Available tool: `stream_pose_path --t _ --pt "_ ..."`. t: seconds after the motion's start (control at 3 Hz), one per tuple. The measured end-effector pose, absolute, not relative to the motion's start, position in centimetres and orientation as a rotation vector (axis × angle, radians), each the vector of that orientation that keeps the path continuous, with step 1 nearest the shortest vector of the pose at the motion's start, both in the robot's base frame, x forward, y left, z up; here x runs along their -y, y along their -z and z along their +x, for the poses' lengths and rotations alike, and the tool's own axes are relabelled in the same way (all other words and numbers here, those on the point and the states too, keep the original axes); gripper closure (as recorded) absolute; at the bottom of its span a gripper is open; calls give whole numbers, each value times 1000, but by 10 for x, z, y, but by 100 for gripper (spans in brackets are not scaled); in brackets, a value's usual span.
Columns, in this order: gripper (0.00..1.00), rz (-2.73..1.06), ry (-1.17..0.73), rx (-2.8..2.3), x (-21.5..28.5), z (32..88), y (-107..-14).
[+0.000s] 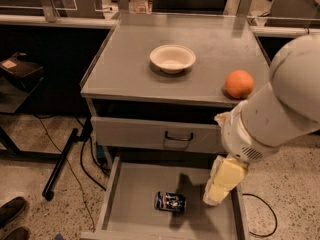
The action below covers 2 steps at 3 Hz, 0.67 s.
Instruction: Pick pepsi can from middle drawer and place on counter
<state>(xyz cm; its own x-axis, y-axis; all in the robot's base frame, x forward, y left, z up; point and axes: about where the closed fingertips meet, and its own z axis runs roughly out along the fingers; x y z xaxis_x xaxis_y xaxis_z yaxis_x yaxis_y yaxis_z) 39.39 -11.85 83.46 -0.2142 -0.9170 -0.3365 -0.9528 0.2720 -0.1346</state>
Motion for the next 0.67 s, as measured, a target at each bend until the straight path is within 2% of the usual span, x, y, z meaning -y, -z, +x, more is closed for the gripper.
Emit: stream_pose_path --t 0.67 --pt "0 -1607 -358 -2295 124 401 -719"
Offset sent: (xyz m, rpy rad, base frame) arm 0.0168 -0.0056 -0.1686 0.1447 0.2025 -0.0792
